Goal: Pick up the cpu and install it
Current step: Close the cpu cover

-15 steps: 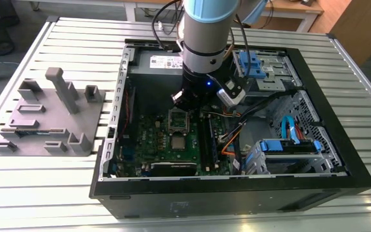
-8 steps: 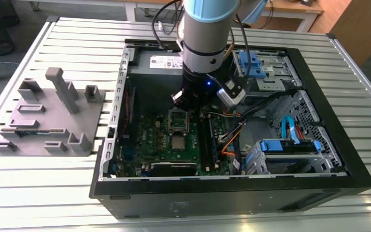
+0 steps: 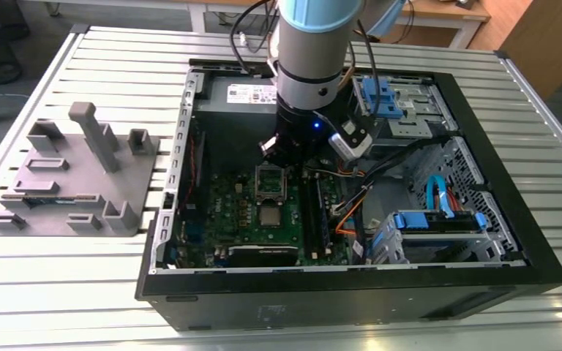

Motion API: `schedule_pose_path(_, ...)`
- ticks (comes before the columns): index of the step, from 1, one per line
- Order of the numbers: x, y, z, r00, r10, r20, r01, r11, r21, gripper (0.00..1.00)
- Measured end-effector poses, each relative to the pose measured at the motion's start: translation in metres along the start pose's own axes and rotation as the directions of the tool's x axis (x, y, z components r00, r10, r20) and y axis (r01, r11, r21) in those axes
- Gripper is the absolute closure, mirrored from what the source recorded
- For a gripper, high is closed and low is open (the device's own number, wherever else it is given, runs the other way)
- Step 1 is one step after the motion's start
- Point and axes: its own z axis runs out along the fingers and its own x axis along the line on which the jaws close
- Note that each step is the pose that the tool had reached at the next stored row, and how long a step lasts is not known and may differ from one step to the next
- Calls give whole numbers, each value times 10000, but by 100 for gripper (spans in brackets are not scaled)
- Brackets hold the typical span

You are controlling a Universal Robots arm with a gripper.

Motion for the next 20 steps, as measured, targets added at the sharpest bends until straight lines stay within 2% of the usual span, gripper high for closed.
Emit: schedule_pose_path(20, 21, 12, -8, 10000, -56, 27, 56, 10000, -15, 89)
